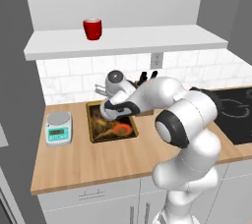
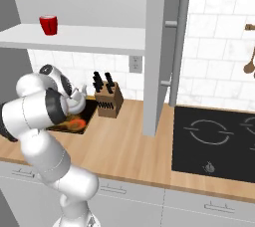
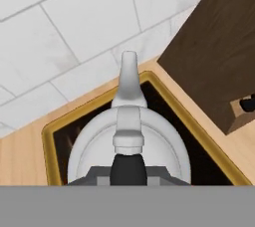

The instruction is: Pick the kettle from the counter and place it on the tray. Then pick the mug from the cabinet and place it on the tray. Then close the cabinet doors.

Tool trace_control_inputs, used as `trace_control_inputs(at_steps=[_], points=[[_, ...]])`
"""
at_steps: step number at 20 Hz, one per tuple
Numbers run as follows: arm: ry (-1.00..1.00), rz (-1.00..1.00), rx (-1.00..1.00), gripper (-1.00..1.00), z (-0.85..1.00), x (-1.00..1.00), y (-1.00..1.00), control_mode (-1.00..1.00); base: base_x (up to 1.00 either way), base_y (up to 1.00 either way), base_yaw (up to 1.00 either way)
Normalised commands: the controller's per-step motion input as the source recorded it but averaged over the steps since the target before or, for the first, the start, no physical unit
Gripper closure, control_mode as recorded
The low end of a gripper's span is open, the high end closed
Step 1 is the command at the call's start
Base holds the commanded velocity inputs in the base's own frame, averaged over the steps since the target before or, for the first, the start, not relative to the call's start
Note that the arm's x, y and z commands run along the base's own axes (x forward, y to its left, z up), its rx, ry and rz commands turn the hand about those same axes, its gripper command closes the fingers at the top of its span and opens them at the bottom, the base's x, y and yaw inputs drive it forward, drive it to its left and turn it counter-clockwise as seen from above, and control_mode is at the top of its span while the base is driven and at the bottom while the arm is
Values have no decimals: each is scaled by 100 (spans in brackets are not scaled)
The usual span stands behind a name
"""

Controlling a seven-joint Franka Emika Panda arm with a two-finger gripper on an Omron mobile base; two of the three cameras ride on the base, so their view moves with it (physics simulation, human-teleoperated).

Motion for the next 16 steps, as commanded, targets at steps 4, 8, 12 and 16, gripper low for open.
trace_control_inputs(at_steps=[4,8,12,16], points=[[1,0,0,100,-16,25,3,-100,0,0,0],[4,0,0,100,-17,22,3,-100,0,0,0],[6,0,0,100,-18,19,3,-100,0,0,0],[9,0,0,100,-19,12,0,-100,0,0,0]])
